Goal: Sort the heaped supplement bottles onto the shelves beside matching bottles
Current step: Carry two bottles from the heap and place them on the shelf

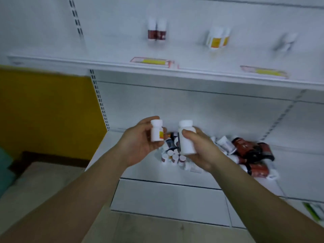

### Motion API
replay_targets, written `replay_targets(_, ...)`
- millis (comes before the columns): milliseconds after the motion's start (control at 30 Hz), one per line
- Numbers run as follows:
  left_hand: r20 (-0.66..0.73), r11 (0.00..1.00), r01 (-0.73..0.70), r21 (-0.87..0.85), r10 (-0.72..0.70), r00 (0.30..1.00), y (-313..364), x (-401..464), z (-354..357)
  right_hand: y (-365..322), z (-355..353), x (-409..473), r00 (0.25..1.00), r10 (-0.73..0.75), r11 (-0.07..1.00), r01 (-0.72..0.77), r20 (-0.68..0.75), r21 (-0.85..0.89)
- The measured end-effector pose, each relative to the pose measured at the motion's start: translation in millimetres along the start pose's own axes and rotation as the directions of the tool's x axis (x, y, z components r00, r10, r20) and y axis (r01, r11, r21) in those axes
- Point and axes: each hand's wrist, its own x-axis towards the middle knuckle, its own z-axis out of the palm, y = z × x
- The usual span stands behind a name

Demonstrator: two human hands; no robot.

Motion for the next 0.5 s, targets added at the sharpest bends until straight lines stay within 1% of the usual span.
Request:
replay_targets(67,0.082,0.997,-0.013,0.069,0.008,0.997,-1,-10,32,-19,-18,-32,0.999,-0.044,0.999,0.045,-0.026,0.016)
replay_targets(167,0.196,0.985,-0.041,0.169,0.007,0.981,-11,-24,87,-46,-55,-85,0.992,-0.001,0.991,0.018,-0.127,0.134)
replay_targets(233,0.245,0.981,-0.031,0.192,-0.017,0.969,-24,-32,131,-61,-85,-122,0.988,-0.012,0.981,0.042,-0.157,0.189)
replay_targets(300,0.303,0.977,-0.021,0.212,-0.046,0.952,-42,-40,180,-75,-121,-163,0.979,-0.060,0.977,0.099,-0.196,0.191)
replay_targets(367,0.373,0.967,-0.026,0.252,-0.072,0.925,-68,-50,233,-89,-160,-207,0.961,-0.123,0.974,0.165,-0.249,0.153)
replay_targets(500,0.505,0.956,-0.055,0.290,-0.104,0.857,-130,-73,345,-122,-246,-298,0.913,-0.292,0.935,0.336,-0.284,0.118)
